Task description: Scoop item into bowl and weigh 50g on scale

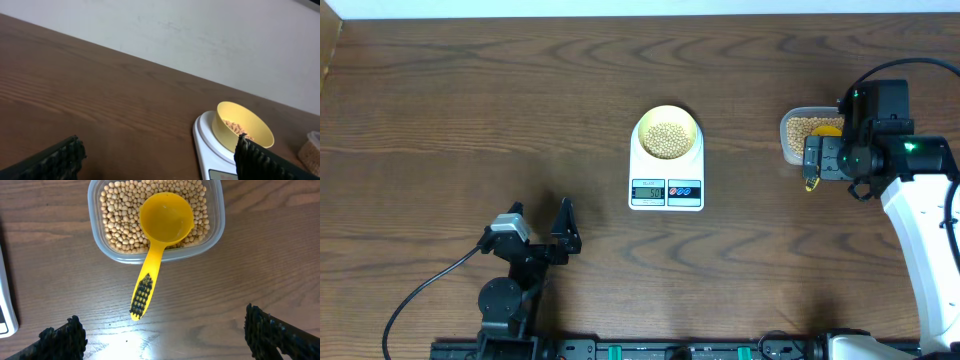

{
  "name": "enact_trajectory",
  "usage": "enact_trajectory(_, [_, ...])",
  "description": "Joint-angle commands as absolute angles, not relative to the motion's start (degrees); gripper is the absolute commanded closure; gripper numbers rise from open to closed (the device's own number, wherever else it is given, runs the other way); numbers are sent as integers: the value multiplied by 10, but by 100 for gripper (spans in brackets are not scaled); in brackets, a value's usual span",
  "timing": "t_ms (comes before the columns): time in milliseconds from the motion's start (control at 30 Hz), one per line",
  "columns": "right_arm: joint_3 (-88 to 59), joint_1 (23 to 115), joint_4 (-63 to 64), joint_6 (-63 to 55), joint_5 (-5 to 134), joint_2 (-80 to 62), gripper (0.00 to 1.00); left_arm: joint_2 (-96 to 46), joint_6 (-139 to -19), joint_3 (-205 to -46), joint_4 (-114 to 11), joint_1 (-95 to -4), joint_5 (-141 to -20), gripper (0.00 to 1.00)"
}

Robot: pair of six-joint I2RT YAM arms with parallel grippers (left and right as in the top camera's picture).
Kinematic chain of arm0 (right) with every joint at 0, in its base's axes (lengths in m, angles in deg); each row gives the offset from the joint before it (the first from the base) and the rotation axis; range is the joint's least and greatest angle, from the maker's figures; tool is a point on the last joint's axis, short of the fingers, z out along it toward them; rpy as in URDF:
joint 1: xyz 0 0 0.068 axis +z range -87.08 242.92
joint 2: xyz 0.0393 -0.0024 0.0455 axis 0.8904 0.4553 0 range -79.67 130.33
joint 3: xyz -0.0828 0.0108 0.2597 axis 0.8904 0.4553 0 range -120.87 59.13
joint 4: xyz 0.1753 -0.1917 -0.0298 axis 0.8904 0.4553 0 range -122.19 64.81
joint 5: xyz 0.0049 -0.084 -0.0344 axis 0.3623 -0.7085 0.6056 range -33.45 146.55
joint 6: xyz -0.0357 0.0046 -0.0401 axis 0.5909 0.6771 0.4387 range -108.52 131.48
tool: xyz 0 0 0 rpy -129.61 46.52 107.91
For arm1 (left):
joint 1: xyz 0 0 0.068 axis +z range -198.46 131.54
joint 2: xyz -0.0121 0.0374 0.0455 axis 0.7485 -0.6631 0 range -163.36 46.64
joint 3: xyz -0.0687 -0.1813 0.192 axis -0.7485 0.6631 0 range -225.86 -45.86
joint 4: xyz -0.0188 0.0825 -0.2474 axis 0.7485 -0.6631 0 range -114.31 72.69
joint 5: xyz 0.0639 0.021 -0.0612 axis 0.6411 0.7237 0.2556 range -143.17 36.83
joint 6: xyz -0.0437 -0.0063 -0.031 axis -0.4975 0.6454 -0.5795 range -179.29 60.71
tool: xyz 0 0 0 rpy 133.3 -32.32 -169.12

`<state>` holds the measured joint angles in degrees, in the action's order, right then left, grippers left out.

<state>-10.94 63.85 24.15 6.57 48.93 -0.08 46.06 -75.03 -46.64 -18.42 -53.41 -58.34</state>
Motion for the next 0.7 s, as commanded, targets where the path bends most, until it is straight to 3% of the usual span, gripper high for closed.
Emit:
enact_trajectory(0, [-115,641,242,75,479,-7,1,466,-695,-461,-211,-531,-596,2])
enact_trajectory(200, [-114,640,242,75,479,-7,1,466,-608,-461,-207,-531,-663,2])
enact_trajectory(667, [-114,645,242,75,479,-6,1,466,-591,-461,-203,-531,-673,2])
